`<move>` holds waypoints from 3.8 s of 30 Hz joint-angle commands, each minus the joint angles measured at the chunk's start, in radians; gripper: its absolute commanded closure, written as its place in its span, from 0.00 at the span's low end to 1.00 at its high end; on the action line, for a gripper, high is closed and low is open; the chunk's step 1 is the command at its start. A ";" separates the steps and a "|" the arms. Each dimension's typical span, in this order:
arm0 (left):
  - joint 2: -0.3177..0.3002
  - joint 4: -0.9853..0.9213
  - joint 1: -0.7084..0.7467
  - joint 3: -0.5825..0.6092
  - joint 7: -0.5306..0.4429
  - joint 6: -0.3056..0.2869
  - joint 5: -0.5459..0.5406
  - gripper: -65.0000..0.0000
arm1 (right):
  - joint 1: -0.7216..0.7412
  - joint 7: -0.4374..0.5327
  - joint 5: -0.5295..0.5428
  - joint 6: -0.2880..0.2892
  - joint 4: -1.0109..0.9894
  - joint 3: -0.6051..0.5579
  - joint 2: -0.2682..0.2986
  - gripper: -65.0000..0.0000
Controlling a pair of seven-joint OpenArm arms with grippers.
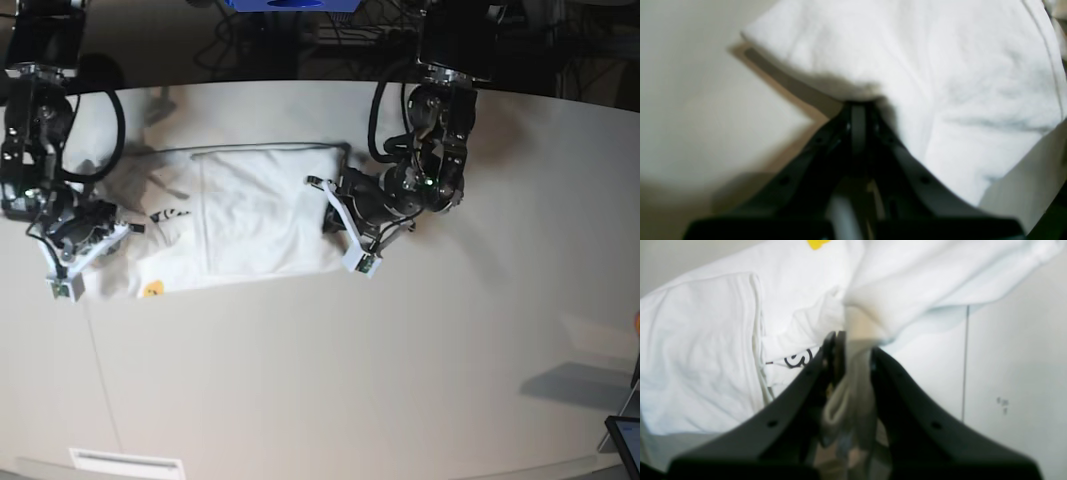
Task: Fold the T-shirt properly
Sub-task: 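Lift that end with the right gripper, fold it toward the left gripper, then lower the folded end onto the stack and open the right gripper, then raise the right gripper away and move the left gripper over the bundle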
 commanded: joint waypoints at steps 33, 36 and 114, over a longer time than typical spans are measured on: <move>0.045 -0.099 -0.112 0.066 0.008 0.002 -0.004 1.00 | -0.041 0.043 -0.863 -0.050 0.105 -0.565 -0.260 1.00; 0.044 -0.076 -0.111 0.066 0.008 0.002 -0.006 1.00 | -0.041 0.043 -0.863 -0.050 0.088 -0.563 -0.265 1.00; -0.283 0.187 0.153 -0.484 0.231 -0.001 -0.006 1.00 | -0.306 0.213 -0.718 -0.048 0.088 -0.632 -0.443 1.00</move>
